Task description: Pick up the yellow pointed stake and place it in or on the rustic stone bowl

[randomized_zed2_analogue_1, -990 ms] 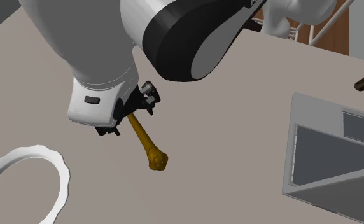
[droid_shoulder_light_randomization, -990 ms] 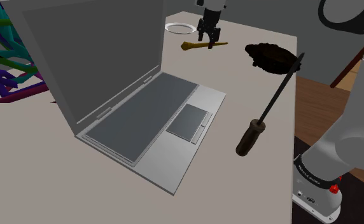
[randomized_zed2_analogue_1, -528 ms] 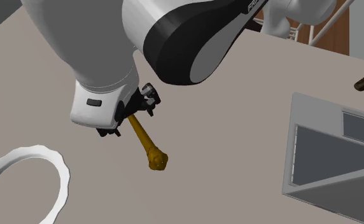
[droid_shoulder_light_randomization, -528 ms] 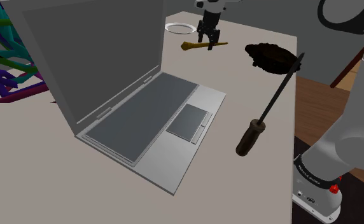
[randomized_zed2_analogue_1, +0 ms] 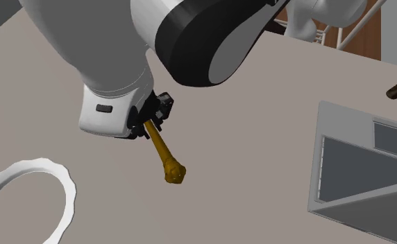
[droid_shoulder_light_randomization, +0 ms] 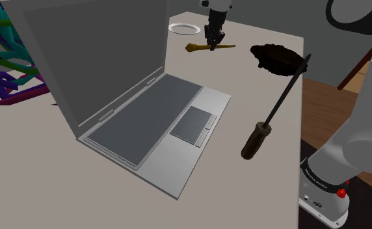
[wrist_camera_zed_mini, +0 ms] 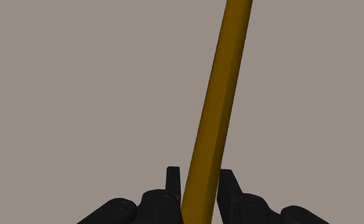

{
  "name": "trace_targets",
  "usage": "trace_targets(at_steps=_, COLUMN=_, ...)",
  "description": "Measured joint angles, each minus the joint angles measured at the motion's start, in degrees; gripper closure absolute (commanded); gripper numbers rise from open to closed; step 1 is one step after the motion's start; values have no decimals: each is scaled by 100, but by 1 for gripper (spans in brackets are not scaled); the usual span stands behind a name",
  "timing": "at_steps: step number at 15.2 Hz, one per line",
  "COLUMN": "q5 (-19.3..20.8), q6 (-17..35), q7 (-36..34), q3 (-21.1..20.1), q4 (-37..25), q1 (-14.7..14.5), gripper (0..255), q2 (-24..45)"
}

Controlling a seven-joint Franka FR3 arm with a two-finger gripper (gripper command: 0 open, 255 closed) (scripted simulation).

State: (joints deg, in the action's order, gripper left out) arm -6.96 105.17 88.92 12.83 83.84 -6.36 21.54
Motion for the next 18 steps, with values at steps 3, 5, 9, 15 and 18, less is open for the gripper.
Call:
trace_targets(at_steps=3, q5=-8, q6=79, q7=30, q3=-1, q4=59, q1=0, gripper=255, q2=-34)
trace_targets(at_steps=5, q5=0, q6=218, q7=20, q3=4, q4=28, q1=-5, gripper=255, q2=-7)
trace_targets(at_steps=9, q5=5, q6=40, q7=4, q3=11, q4=-261, q1=10, gripper=255, q2=31)
trace_targets(at_steps=15, q5=16, q6=-405, q7=-26, q3=19, q4=-702, q1=28, gripper=255, q2=18)
trace_targets(at_steps=18, q5=8, q6=-674, q7=-35, q3=21, q4=-1030, q1=53, gripper=255, q2=76)
